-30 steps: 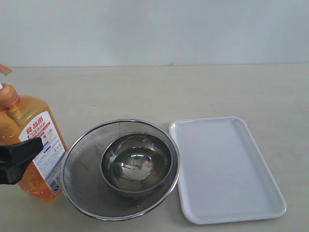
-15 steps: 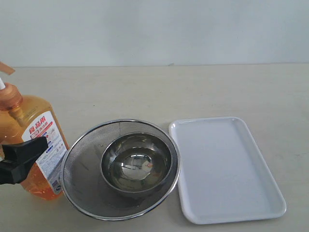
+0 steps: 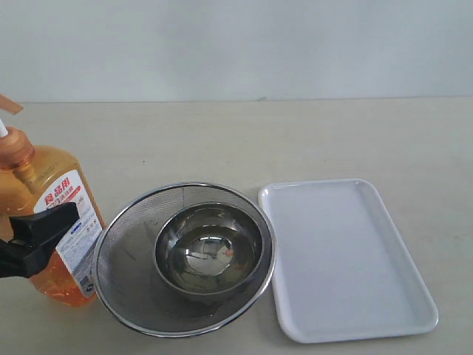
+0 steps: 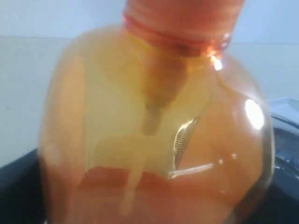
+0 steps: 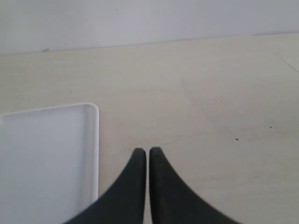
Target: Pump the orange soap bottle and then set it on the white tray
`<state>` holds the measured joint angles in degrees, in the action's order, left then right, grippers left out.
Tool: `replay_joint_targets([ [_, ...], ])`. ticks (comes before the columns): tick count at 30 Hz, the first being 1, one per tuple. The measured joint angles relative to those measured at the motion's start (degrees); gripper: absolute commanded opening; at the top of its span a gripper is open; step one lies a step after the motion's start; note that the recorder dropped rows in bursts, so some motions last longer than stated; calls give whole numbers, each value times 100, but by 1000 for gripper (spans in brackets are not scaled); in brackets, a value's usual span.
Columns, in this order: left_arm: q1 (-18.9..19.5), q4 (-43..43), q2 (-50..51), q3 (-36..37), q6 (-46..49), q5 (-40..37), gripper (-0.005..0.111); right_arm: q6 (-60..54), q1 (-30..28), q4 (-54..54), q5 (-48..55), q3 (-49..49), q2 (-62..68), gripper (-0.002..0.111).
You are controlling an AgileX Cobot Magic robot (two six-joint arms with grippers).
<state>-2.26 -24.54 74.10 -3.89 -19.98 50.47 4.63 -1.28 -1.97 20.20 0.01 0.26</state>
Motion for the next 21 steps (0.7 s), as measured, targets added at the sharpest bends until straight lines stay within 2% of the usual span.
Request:
replay_joint_targets([
  [12, 0, 348, 1411, 0, 632, 1655, 81, 0, 0, 0, 0, 0, 0, 0],
  [21, 0, 381, 1896, -10, 898, 1863, 81, 0, 0, 0, 0, 0, 0, 0],
])
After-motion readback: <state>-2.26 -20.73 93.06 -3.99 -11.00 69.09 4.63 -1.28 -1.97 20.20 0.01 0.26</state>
